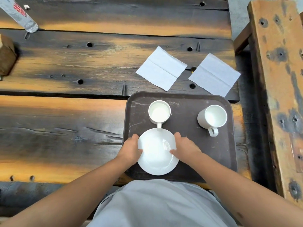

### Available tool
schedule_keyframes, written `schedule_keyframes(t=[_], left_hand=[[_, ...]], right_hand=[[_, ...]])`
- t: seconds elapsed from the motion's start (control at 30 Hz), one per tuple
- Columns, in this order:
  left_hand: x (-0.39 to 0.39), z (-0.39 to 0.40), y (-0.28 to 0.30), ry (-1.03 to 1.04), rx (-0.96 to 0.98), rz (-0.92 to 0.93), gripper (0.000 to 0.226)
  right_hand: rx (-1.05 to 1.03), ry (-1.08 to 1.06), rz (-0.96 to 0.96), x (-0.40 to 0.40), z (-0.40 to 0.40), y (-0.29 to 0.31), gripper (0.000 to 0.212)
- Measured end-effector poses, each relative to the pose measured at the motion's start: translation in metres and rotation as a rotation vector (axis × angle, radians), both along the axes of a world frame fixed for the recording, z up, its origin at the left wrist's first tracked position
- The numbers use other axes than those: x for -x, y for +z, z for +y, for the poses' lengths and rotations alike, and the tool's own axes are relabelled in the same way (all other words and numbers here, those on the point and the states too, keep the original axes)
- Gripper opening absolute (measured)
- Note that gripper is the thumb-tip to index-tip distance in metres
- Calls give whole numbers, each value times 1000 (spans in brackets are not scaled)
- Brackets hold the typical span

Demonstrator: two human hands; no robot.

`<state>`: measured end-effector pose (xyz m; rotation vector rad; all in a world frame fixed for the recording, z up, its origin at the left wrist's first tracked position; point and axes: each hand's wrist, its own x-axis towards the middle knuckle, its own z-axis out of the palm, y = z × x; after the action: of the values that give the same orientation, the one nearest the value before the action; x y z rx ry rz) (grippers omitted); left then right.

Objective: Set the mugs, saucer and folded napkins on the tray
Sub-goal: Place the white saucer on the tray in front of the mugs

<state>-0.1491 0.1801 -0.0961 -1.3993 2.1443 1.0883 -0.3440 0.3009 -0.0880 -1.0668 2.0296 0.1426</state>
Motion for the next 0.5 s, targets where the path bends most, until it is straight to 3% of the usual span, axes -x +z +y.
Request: schedule_keyframes(t=[0.27, 0.5], left_hand=[[-3, -3, 17, 9, 83, -11, 45], [-2, -21, 51, -139, 252, 139, 50]], right_hand=[[17, 15, 159, 5, -1, 23, 33], [199, 72, 162, 11, -10, 64, 39]])
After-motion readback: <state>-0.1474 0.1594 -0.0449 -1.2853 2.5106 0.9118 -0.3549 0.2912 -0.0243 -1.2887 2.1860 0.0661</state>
